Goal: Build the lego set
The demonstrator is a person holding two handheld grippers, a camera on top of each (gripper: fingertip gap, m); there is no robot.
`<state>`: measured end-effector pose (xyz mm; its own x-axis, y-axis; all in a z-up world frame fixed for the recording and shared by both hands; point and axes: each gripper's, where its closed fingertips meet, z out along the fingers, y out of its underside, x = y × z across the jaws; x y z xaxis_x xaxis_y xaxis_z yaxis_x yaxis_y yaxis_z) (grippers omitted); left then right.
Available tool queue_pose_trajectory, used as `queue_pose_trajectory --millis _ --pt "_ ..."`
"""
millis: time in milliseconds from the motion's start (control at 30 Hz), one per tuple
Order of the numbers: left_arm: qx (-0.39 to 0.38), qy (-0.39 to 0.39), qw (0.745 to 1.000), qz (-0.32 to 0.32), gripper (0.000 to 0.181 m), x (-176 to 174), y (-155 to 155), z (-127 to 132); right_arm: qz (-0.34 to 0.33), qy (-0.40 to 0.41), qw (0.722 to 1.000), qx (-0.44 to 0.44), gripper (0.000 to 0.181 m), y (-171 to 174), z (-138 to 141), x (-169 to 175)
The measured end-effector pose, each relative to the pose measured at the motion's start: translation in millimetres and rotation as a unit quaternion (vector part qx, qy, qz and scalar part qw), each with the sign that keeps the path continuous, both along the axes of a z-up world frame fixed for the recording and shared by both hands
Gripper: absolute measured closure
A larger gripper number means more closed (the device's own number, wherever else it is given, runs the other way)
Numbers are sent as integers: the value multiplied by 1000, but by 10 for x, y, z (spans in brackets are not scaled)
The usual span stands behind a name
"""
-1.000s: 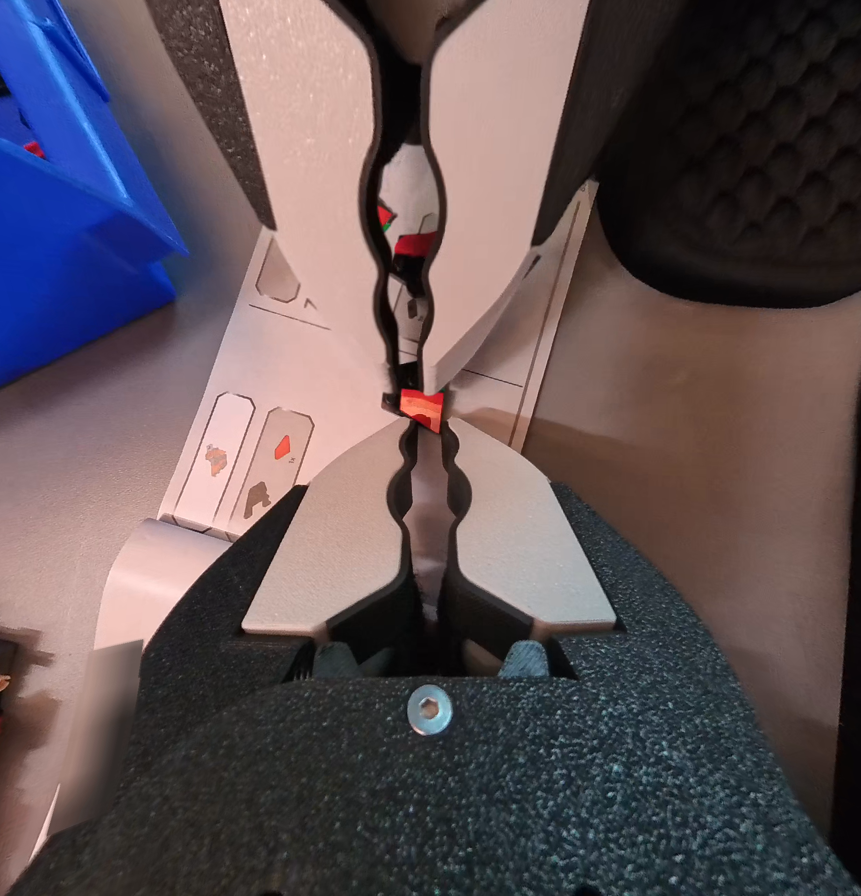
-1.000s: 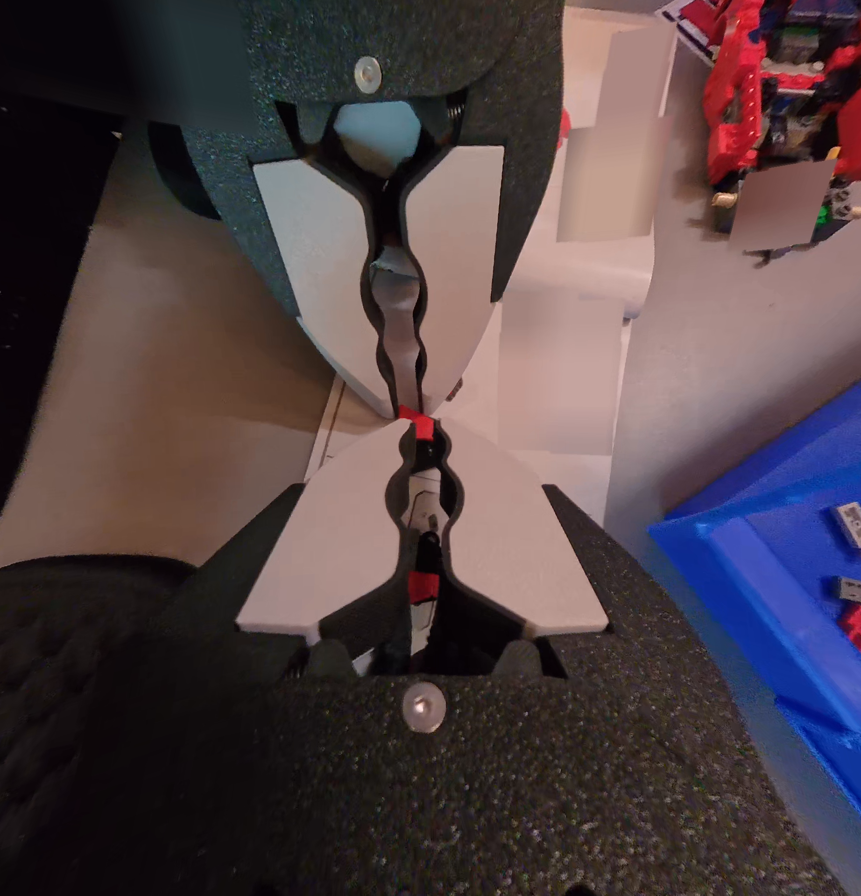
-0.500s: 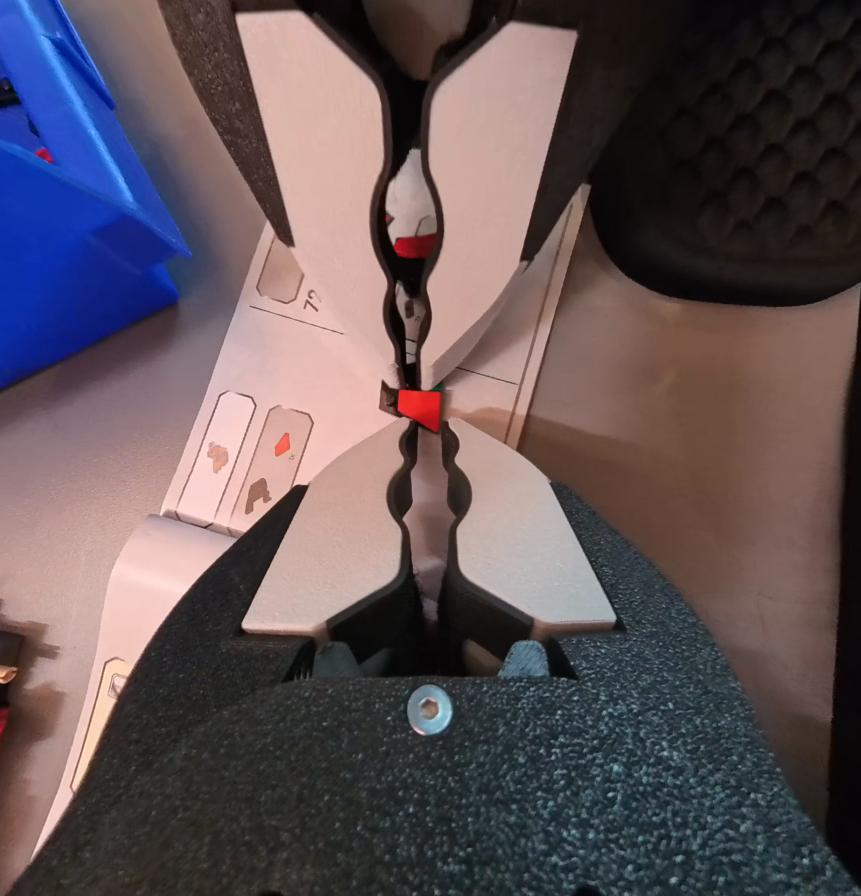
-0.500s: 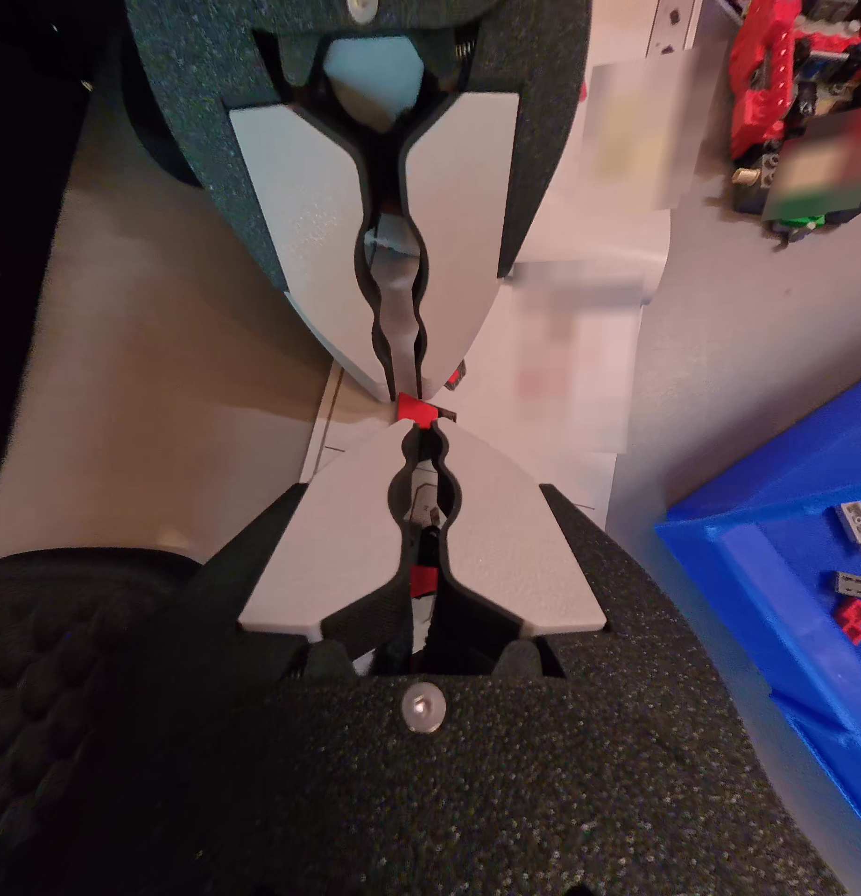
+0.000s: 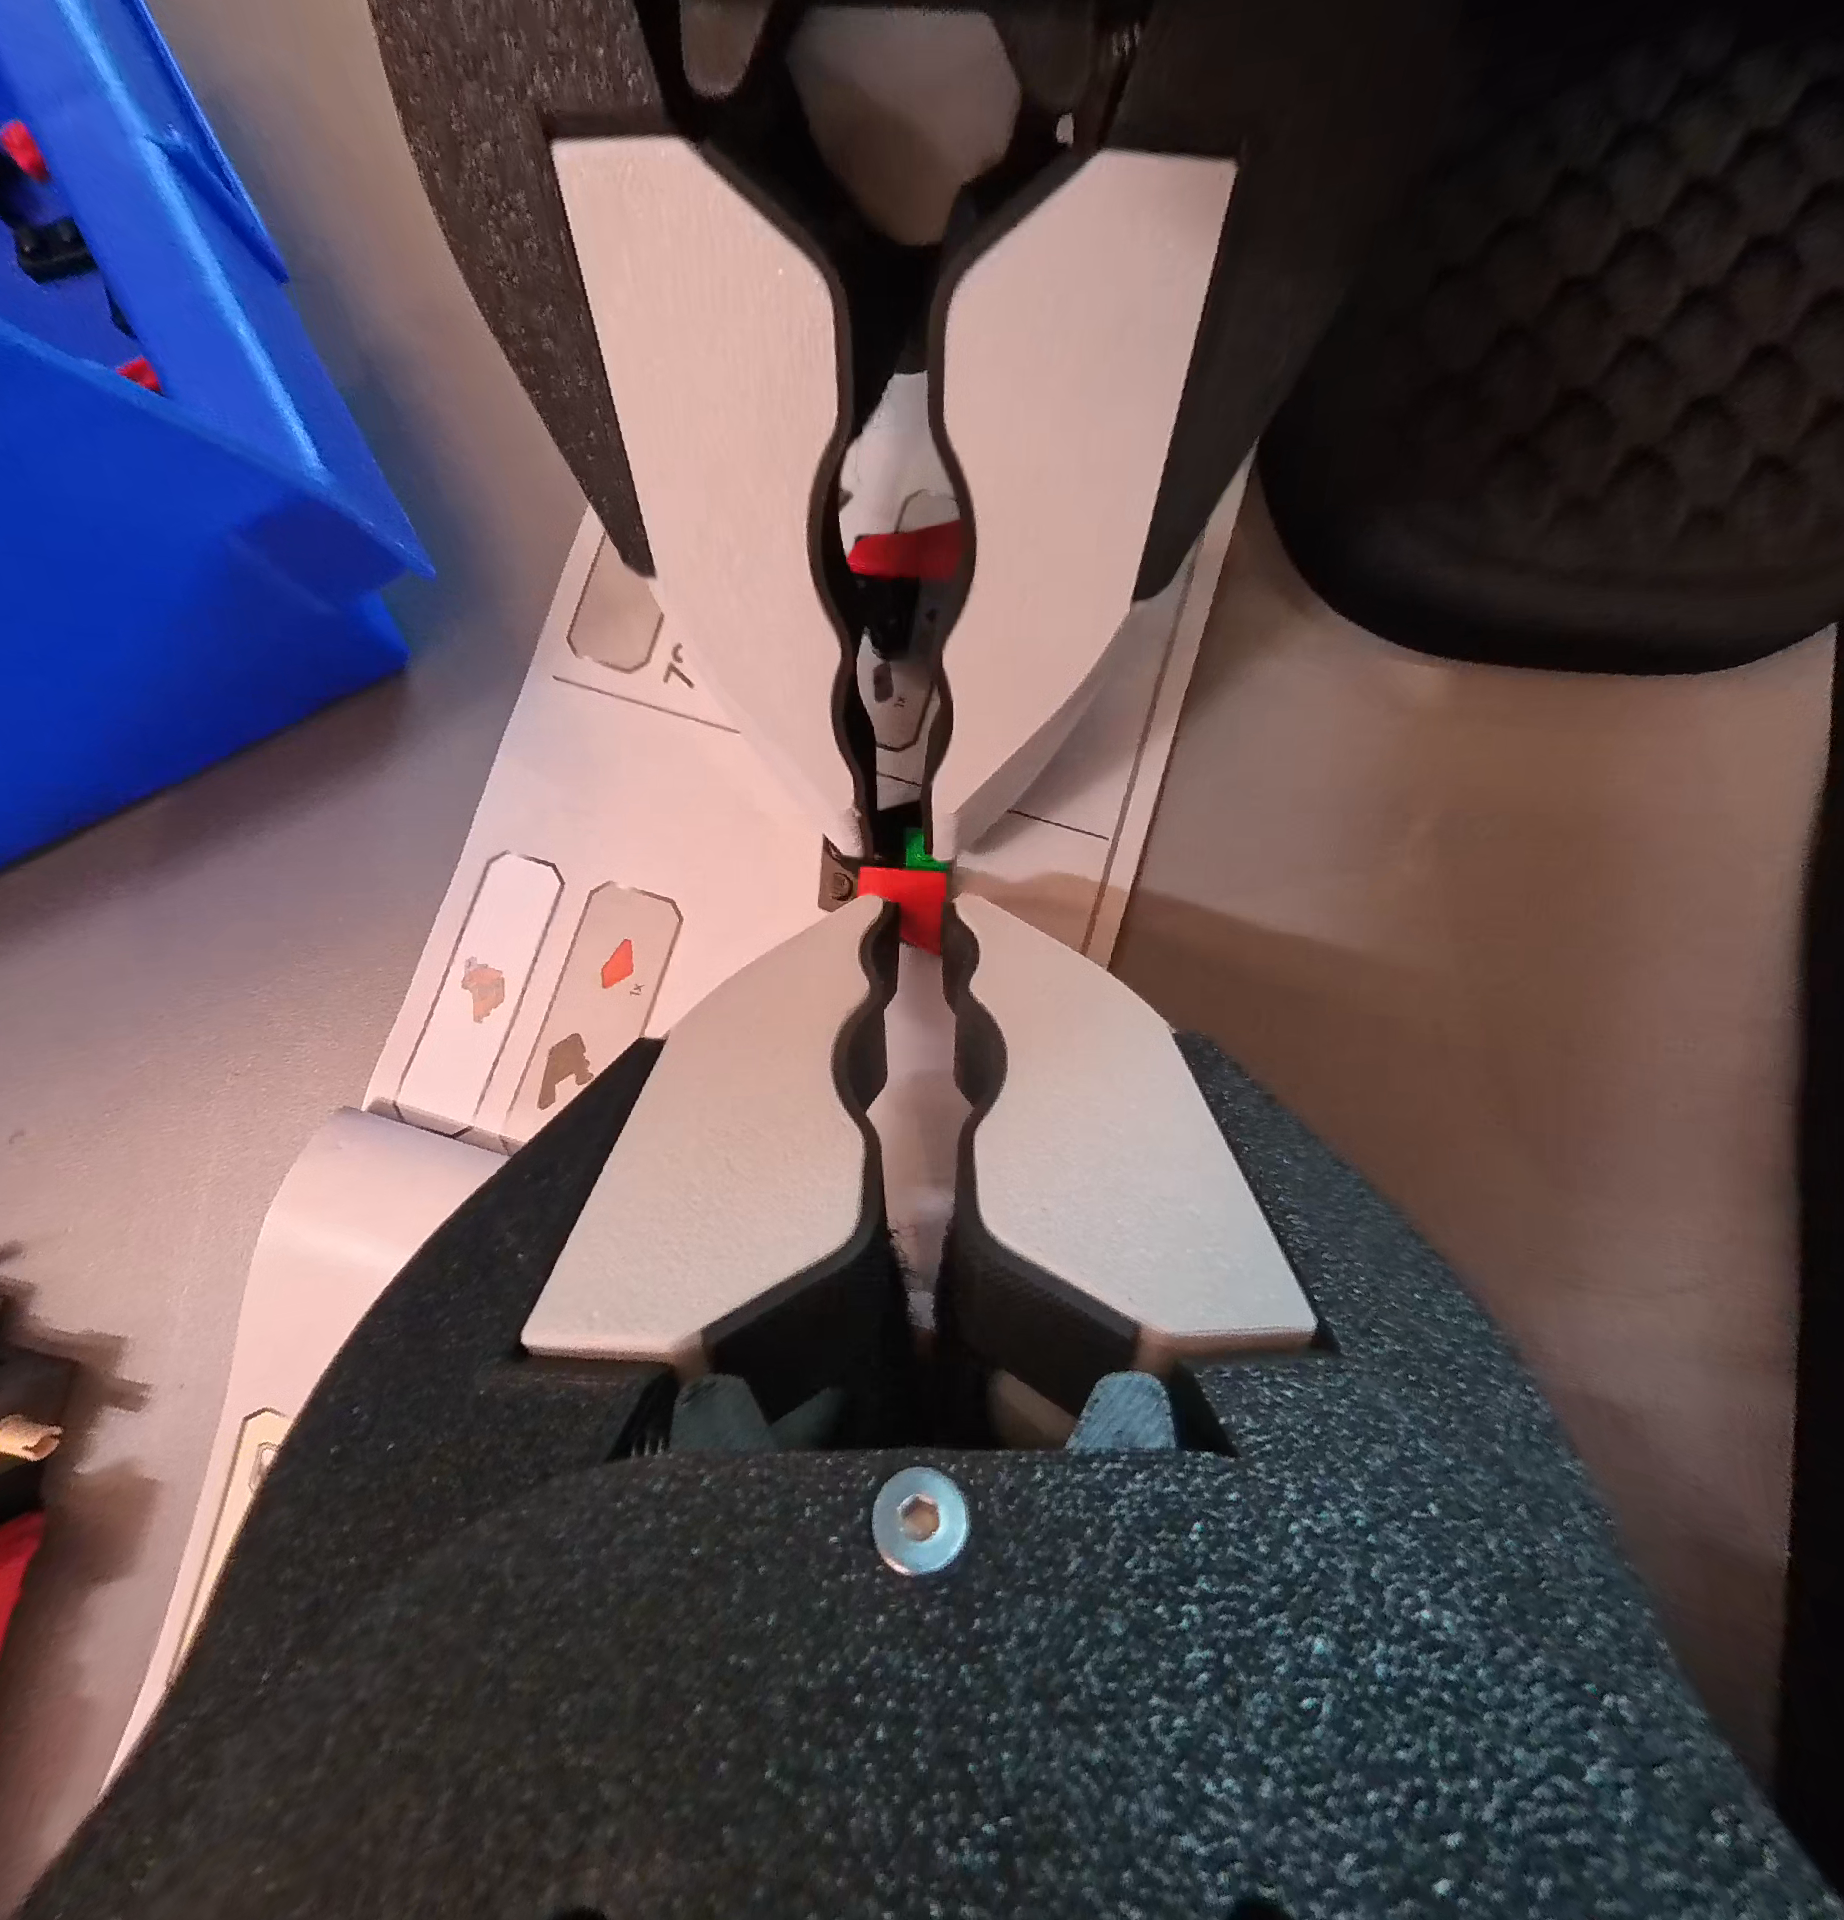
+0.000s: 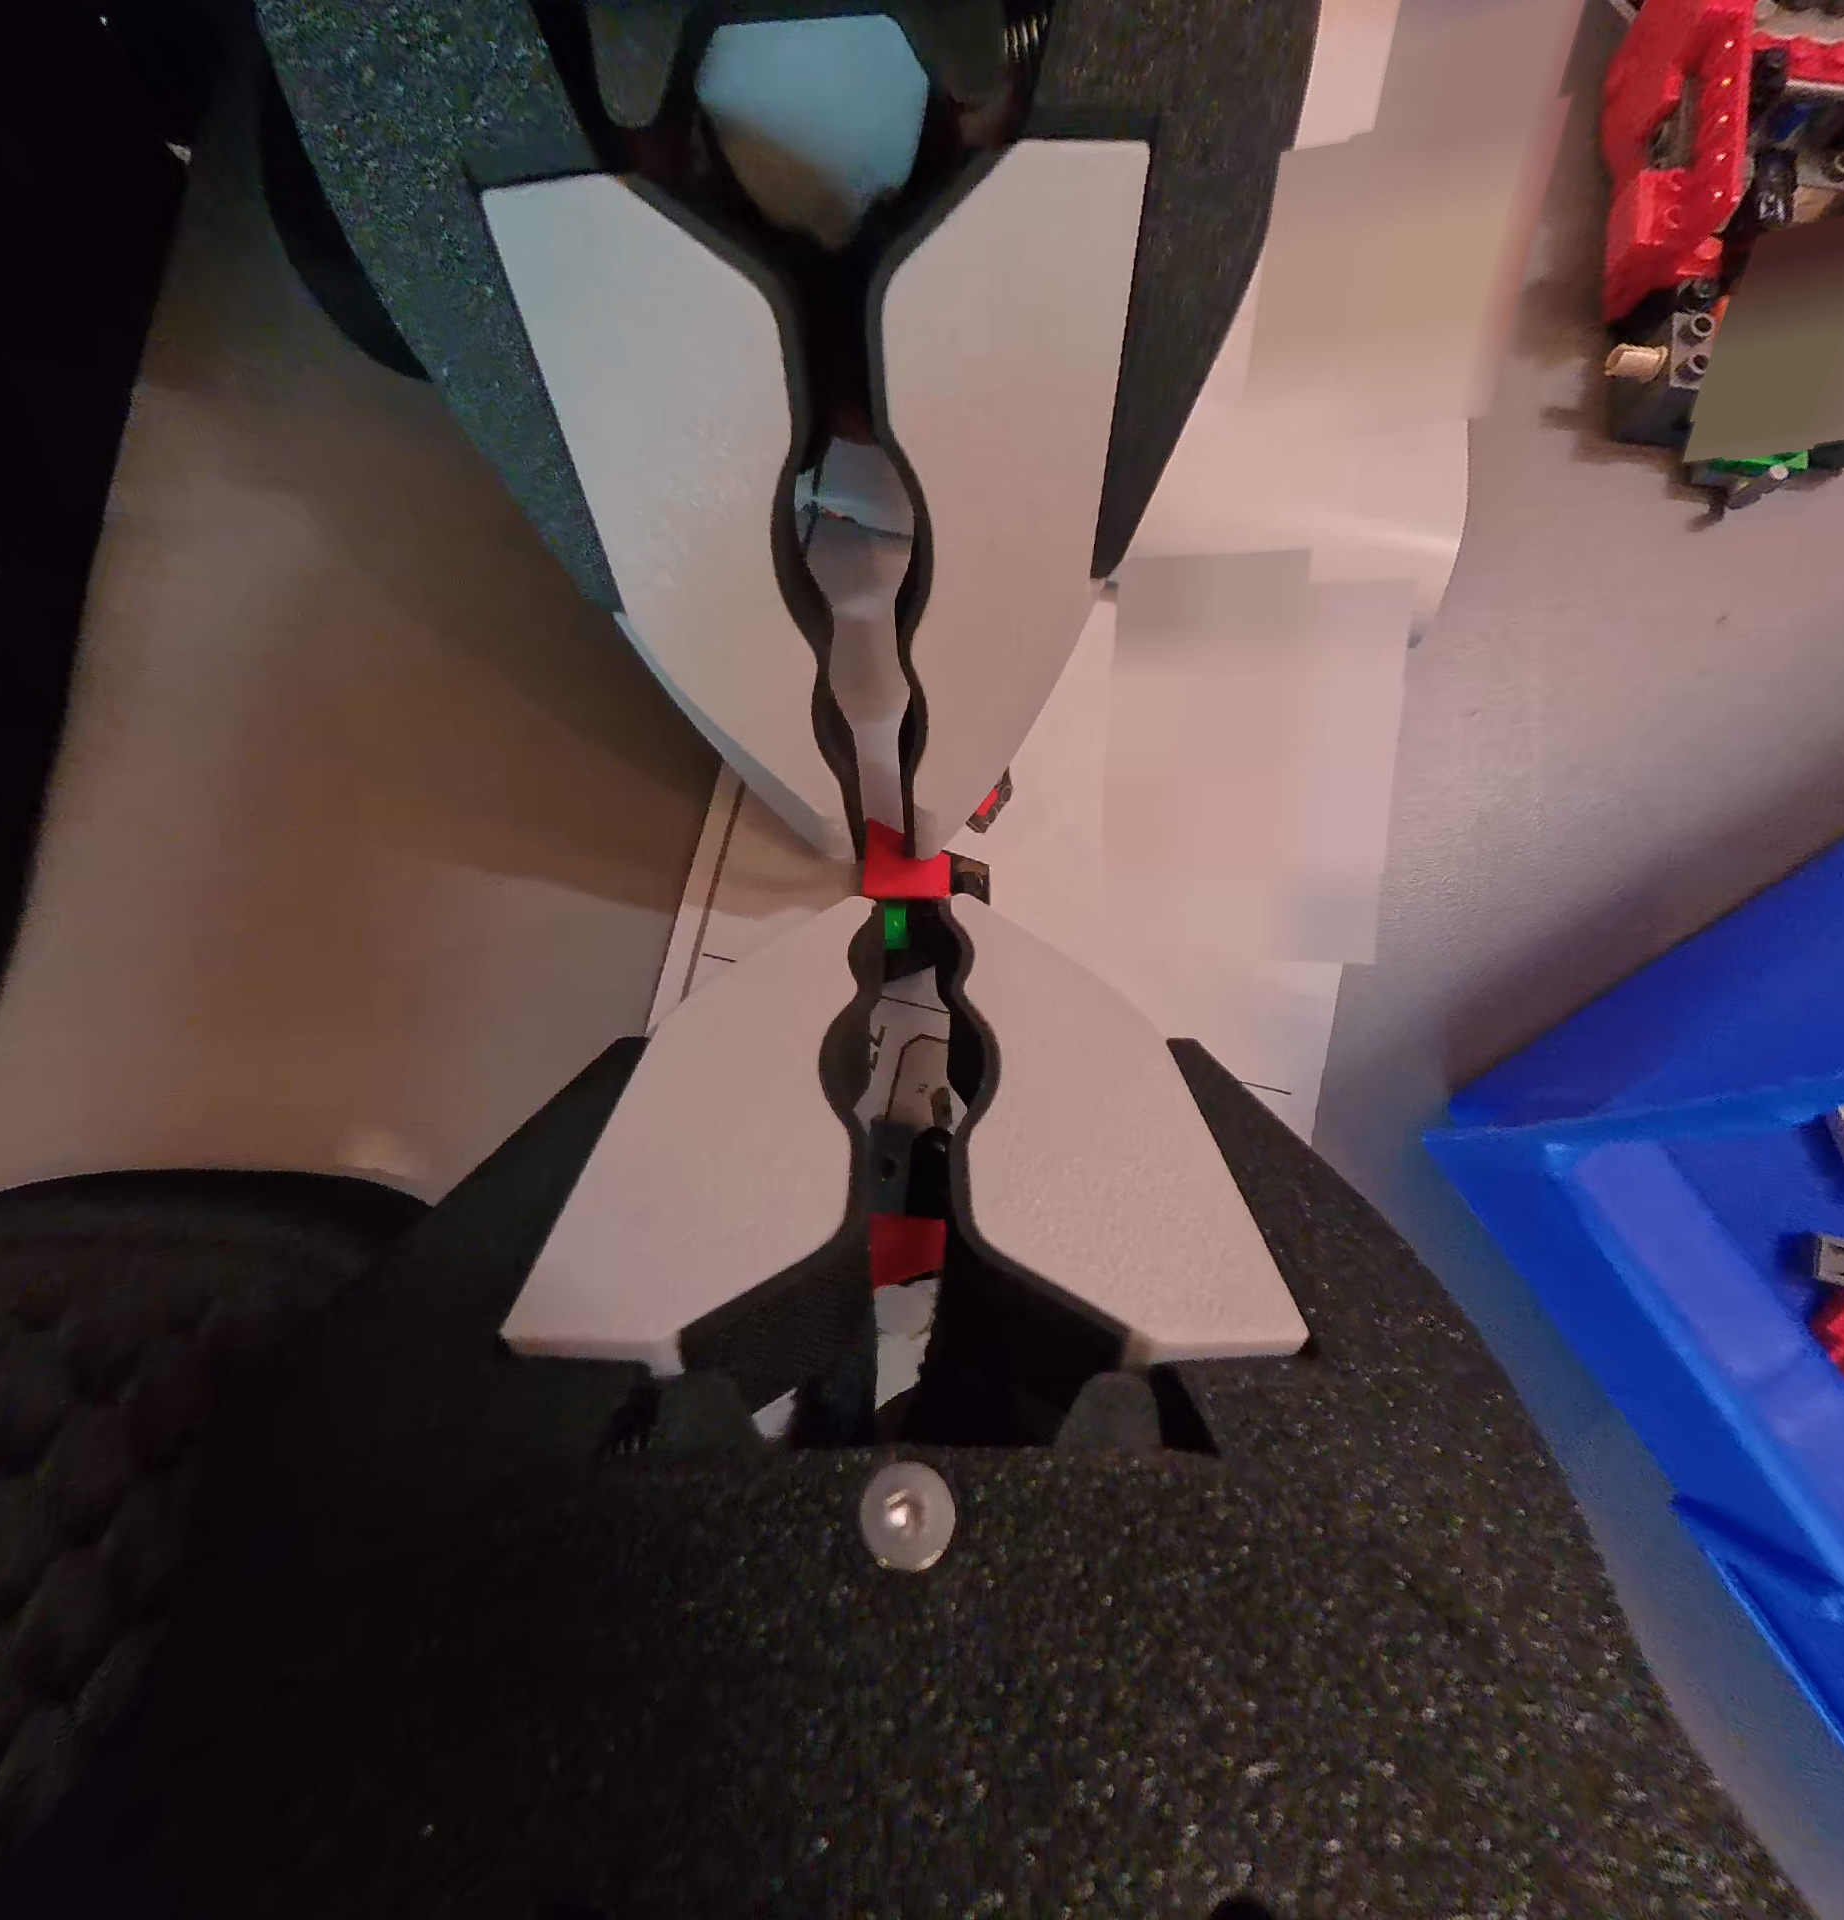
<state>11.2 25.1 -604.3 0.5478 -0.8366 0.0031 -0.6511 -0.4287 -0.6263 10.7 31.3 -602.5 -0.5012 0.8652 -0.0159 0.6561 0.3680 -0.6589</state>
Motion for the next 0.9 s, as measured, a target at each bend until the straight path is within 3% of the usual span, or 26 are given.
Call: queue_pose_trajectory --millis 300,900 --pt "14 -2 1000 7 181 -2 60 7 -13 -13 1000 -14 155 71 -29 33" --pt "-2 59 997 -39 181 131 -79 -72 -24 -10 1000 -14 157 78 -85 23"
